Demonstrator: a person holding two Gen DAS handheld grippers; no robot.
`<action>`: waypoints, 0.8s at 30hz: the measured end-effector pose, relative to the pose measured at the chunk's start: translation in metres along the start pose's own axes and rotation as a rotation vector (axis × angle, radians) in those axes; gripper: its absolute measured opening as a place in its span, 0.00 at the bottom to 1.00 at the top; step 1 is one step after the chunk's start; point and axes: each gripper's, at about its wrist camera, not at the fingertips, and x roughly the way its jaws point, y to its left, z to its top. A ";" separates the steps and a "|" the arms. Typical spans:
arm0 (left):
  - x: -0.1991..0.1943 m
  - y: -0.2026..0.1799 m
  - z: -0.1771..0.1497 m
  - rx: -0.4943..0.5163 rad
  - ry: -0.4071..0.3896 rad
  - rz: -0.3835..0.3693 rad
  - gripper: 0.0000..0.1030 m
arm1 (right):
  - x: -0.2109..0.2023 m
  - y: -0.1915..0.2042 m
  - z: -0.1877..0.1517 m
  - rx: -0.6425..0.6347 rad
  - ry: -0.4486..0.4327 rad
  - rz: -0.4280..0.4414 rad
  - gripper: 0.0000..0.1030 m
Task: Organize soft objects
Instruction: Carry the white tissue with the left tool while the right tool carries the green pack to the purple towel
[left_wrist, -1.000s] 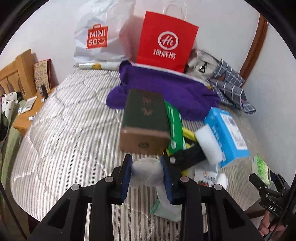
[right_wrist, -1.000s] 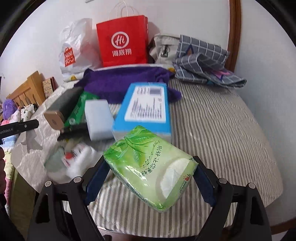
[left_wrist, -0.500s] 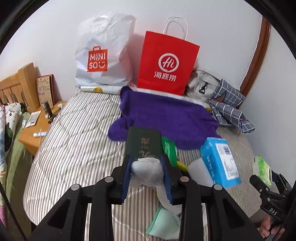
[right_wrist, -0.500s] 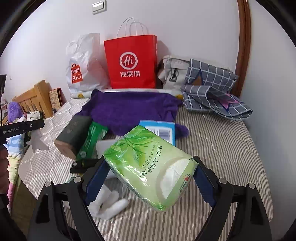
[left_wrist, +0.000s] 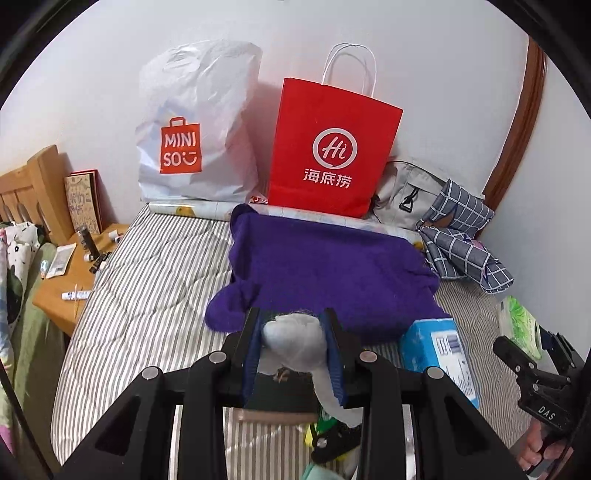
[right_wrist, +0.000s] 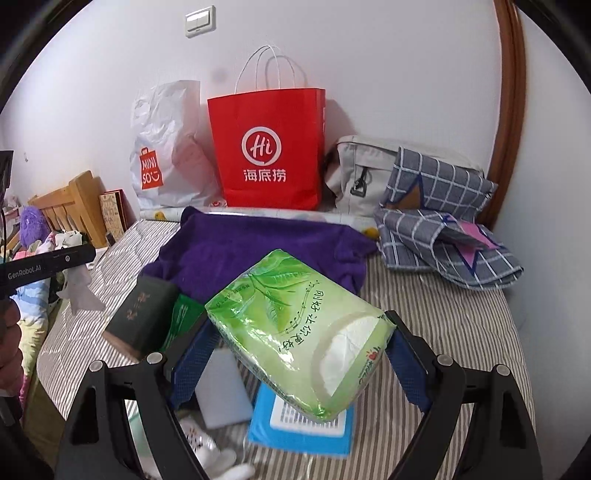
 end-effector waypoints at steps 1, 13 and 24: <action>0.005 0.000 0.004 0.002 0.002 -0.001 0.30 | 0.003 -0.001 0.003 0.000 0.000 0.001 0.84; 0.050 0.000 0.048 0.040 0.010 0.028 0.30 | 0.063 -0.009 0.059 -0.005 0.015 0.028 0.84; 0.102 -0.006 0.063 0.047 0.065 0.026 0.30 | 0.120 -0.011 0.065 0.008 0.081 0.066 0.84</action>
